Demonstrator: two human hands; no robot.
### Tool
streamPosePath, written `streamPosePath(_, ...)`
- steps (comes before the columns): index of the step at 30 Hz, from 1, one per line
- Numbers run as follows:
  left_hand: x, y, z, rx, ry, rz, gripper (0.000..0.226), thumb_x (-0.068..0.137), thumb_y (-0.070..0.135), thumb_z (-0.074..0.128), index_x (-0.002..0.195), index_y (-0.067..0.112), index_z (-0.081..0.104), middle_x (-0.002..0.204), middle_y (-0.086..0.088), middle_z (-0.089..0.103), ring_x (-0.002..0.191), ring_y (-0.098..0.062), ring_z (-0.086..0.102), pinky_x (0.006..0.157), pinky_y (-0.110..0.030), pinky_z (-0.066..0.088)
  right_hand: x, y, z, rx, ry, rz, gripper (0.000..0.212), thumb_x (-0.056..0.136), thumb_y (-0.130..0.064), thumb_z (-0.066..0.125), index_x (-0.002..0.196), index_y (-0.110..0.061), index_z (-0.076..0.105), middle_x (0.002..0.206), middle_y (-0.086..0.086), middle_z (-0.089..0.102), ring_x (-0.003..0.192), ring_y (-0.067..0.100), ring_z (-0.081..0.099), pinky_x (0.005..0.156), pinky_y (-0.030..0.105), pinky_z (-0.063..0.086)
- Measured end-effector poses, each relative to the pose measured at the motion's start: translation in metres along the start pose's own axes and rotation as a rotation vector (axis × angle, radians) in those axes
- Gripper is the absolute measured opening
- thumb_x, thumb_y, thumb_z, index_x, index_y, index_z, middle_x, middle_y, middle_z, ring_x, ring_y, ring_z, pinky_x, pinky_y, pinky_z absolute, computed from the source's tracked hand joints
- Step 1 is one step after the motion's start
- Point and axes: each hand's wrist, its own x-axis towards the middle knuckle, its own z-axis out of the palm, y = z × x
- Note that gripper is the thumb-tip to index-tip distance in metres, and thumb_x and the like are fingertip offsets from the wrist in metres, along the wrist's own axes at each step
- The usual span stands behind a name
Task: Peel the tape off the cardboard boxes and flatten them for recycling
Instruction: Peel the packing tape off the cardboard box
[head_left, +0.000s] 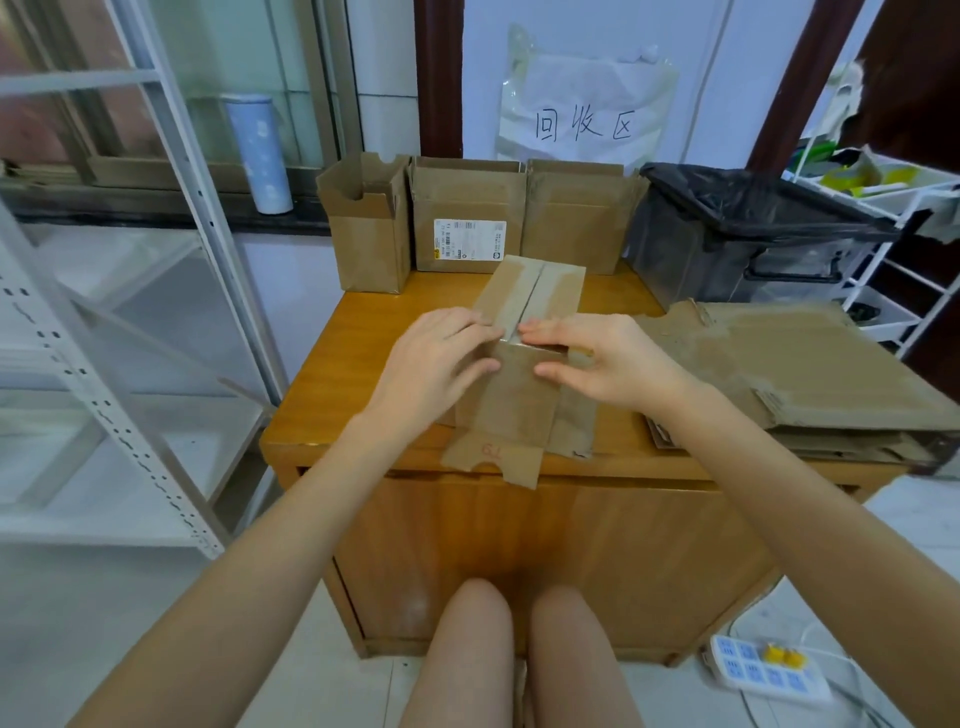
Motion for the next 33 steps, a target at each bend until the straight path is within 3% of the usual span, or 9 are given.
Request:
streamPosePath(3, 0.004, 0.001, -0.002, -0.015, 0.003, -0.007, 0.031, 0.08, 0.026, 0.071, 0.107, 0.009, 0.071, 0.105, -0.006, 0.069, 0.099, -0.025, 0.063, 0.085, -0.039, 0.05, -0.002, 0.005, -0.004, 0.026, -0.041, -0.001, 0.039, 0.082, -0.026, 0.072, 0.116, -0.009, 0.065, 0.126, 0.005, 0.063, 0.116, 0.015, 0.06, 0.098, 0.032, 0.05)
streamPosePath(9, 0.004, 0.008, -0.001, -0.048, 0.04, -0.039, 0.029, 0.079, 0.022, 0.075, 0.105, 0.01, 0.071, 0.1, -0.005, 0.068, 0.091, -0.025, 0.062, 0.075, -0.038, 0.05, -0.012, 0.008, 0.011, -0.091, 0.14, -0.149, 0.029, 0.091, -0.02, 0.056, 0.106, 0.001, 0.069, 0.117, 0.014, 0.067, 0.112, 0.021, 0.063, 0.102, 0.035, 0.046)
streamPosePath(14, 0.009, 0.015, -0.004, -0.021, 0.009, -0.056, 0.029, 0.078, 0.026, 0.074, 0.103, 0.011, 0.071, 0.095, -0.004, 0.067, 0.086, -0.023, 0.059, 0.07, -0.036, 0.05, -0.012, 0.014, 0.017, -0.142, 0.218, -0.174, 0.027, 0.093, -0.016, 0.053, 0.104, 0.003, 0.069, 0.114, 0.016, 0.068, 0.108, 0.024, 0.065, 0.099, 0.038, 0.049)
streamPosePath(23, 0.017, 0.023, -0.01, 0.122, -0.008, -0.033, 0.027, 0.075, 0.029, 0.078, 0.095, 0.013, 0.071, 0.082, 0.0, 0.059, 0.075, -0.02, 0.054, 0.061, -0.025, 0.034, -0.009, 0.017, -0.002, -0.118, 0.058, -0.176, 0.036, 0.089, -0.03, 0.054, 0.103, 0.0, 0.067, 0.115, 0.013, 0.067, 0.107, 0.024, 0.064, 0.09, 0.037, 0.054)
streamPosePath(28, 0.022, 0.027, -0.007, 0.122, -0.004, -0.04, 0.025, 0.077, 0.036, 0.073, 0.085, 0.013, 0.068, 0.078, 0.002, 0.056, 0.072, -0.018, 0.05, 0.056, -0.025, 0.035, -0.012, 0.016, 0.008, -0.061, 0.135, -0.136, 0.029, 0.09, -0.023, 0.055, 0.099, 0.001, 0.067, 0.114, 0.014, 0.068, 0.107, 0.025, 0.065, 0.089, 0.042, 0.054)
streamPosePath(33, 0.026, 0.03, -0.007, 0.161, -0.004, -0.003, 0.041, 0.075, 0.054, 0.067, 0.08, 0.014, 0.064, 0.076, 0.001, 0.056, 0.069, -0.013, 0.043, 0.055, -0.024, 0.03, -0.012, 0.015, 0.016, -0.104, 0.22, -0.14, 0.025, 0.092, -0.018, 0.053, 0.096, 0.001, 0.068, 0.108, 0.014, 0.07, 0.099, 0.025, 0.068, 0.084, 0.041, 0.057)
